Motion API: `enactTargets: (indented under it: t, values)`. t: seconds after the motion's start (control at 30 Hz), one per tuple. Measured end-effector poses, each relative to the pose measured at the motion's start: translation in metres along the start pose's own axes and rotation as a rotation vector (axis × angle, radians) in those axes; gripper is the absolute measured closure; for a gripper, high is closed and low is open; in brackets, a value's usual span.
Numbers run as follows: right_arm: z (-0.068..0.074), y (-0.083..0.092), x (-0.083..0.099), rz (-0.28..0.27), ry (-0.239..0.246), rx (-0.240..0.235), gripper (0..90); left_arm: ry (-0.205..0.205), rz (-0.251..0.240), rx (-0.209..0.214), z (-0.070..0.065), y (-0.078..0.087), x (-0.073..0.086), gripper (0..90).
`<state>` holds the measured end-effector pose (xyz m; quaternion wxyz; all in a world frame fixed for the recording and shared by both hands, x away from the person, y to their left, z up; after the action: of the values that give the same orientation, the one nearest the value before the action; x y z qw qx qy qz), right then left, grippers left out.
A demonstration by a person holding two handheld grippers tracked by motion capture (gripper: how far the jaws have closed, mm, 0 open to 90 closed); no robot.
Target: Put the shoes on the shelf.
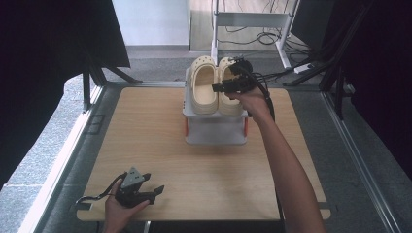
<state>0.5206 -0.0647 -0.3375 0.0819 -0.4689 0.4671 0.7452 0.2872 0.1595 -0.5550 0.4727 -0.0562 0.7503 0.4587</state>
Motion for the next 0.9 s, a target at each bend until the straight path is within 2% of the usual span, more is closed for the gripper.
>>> enactTargets:
  t: [0.27,0.67,0.9]
  values:
    - [0.017,0.016,0.023,-0.034,0.048,-0.097,50.7,-0.003,0.006,0.001,0.0,-0.001,0.001,29.7]
    - [0.038,0.029,0.06,-0.076,0.097,-0.17,50.8,-0.003,0.005,-0.003,0.0,-0.002,0.001,29.7]
    - [0.04,0.03,0.078,-0.085,0.104,-0.192,50.7,-0.003,0.005,-0.002,-0.001,-0.002,0.001,29.7]
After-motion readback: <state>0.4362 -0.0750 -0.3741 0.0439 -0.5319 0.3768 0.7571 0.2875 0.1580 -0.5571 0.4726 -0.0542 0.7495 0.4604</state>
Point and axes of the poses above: each handheld gripper's, and its own axes: y roughly backward along the jaws, x roughly out of its underside, z roughly to its left, the point moved 10 cm from there along -y, roughly forward along the jaws, and after that the axes turned 4 degrees about x, right-handed, at the moved point
